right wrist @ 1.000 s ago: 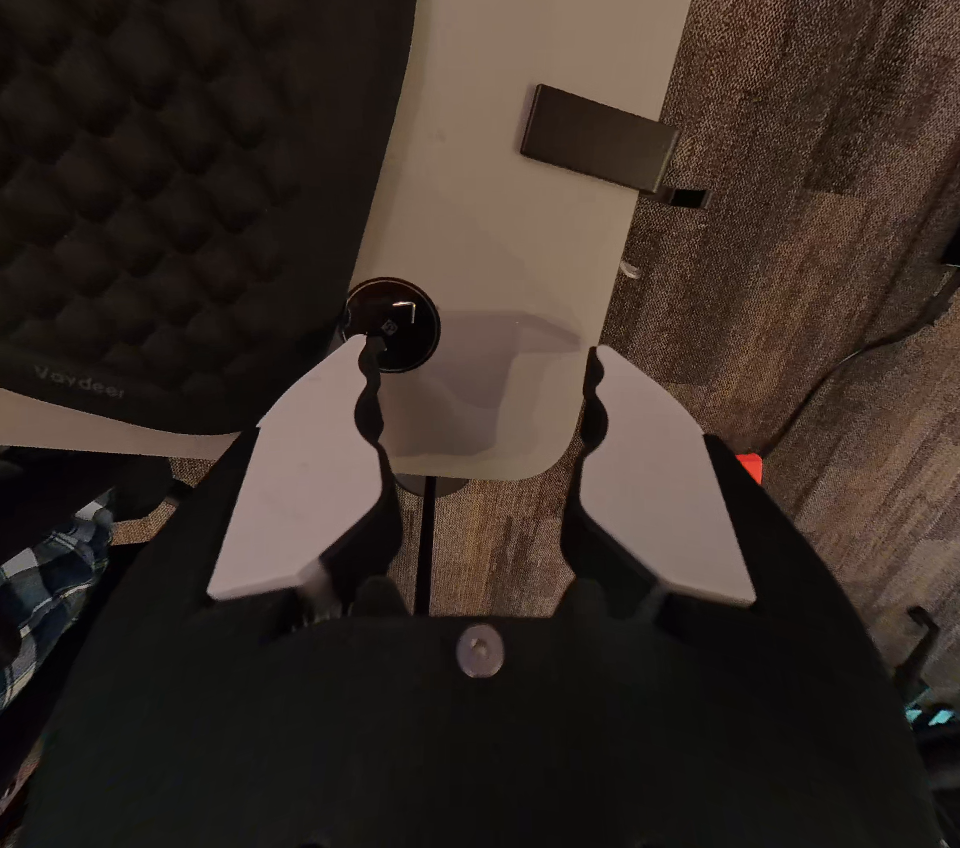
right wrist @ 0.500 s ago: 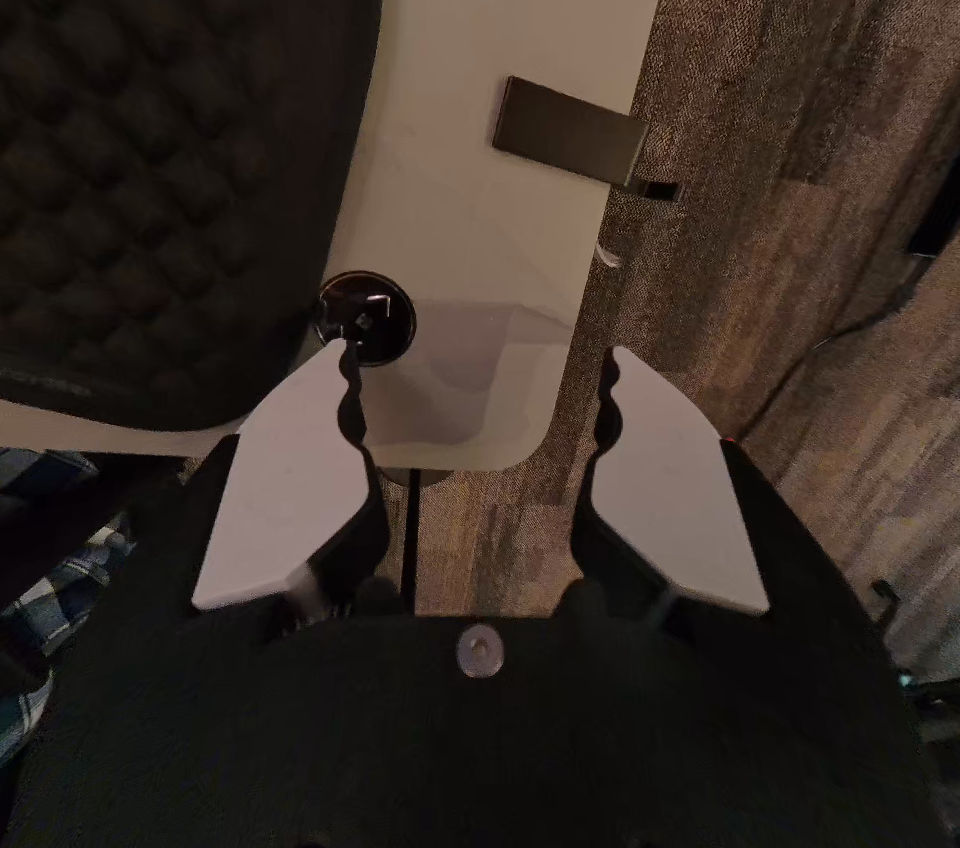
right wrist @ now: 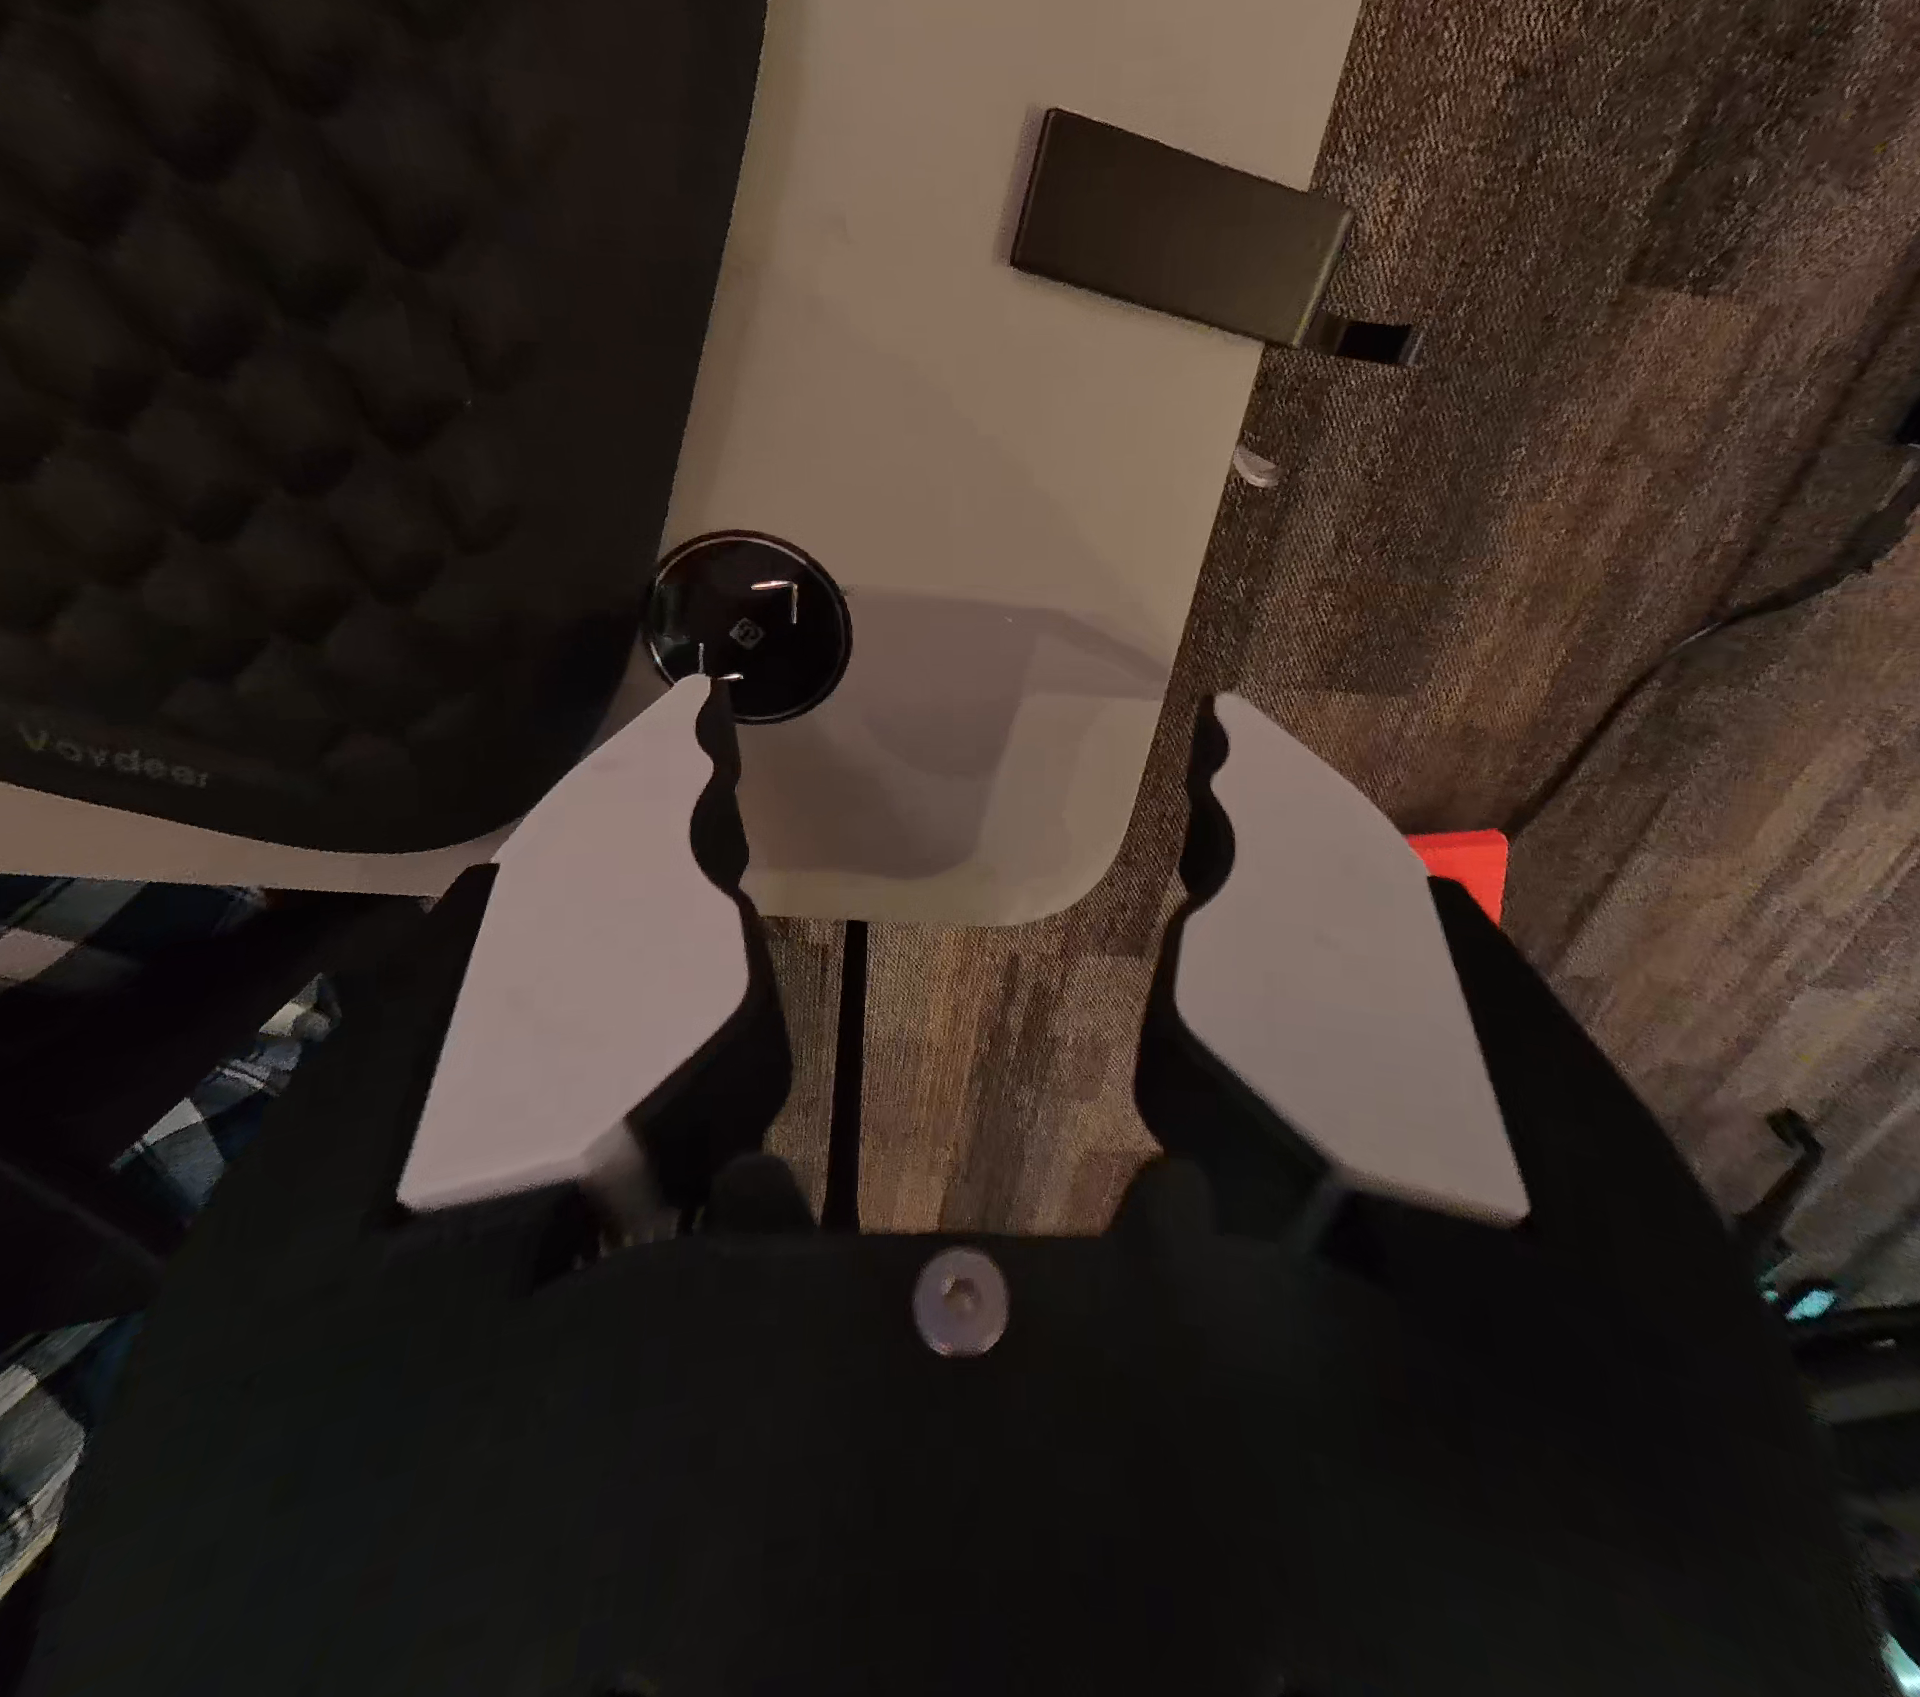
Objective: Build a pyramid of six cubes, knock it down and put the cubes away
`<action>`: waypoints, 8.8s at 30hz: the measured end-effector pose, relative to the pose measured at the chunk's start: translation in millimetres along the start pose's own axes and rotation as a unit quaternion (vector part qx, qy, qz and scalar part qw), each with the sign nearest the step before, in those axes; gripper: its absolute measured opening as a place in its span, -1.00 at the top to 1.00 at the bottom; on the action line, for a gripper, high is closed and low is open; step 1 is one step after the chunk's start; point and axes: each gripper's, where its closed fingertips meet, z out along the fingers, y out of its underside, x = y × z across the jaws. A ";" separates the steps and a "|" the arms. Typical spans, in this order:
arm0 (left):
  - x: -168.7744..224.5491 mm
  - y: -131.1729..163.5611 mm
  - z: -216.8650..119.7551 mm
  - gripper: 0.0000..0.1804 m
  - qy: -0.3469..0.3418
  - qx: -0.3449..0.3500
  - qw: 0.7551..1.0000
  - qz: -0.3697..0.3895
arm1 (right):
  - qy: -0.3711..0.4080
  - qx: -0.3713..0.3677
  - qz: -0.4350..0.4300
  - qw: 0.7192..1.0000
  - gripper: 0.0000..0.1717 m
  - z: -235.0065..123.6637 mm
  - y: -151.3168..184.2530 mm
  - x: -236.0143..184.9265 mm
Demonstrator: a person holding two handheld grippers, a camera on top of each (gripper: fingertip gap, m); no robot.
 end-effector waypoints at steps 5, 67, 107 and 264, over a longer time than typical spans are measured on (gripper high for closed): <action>1.2 0.6 0.1 0.35 0.002 0.002 1.000 -0.002 | -0.010 -0.028 0.007 1.000 0.08 0.6 -0.8 -2.5; -71.9 -11.0 -118.1 0.07 -0.053 0.027 0.970 -0.236 | -0.028 -0.063 0.013 0.998 0.28 -61.2 -7.6 -6.2; -98.4 -11.5 -123.8 -0.21 -0.196 -0.143 0.936 -0.255 | -0.041 -0.032 0.000 0.999 0.26 -110.0 -12.7 -1.7; -330.9 -67.3 -203.2 0.39 0.001 -0.446 0.888 0.112 | -0.201 0.332 -0.272 0.881 0.25 -187.4 -259.6 -413.6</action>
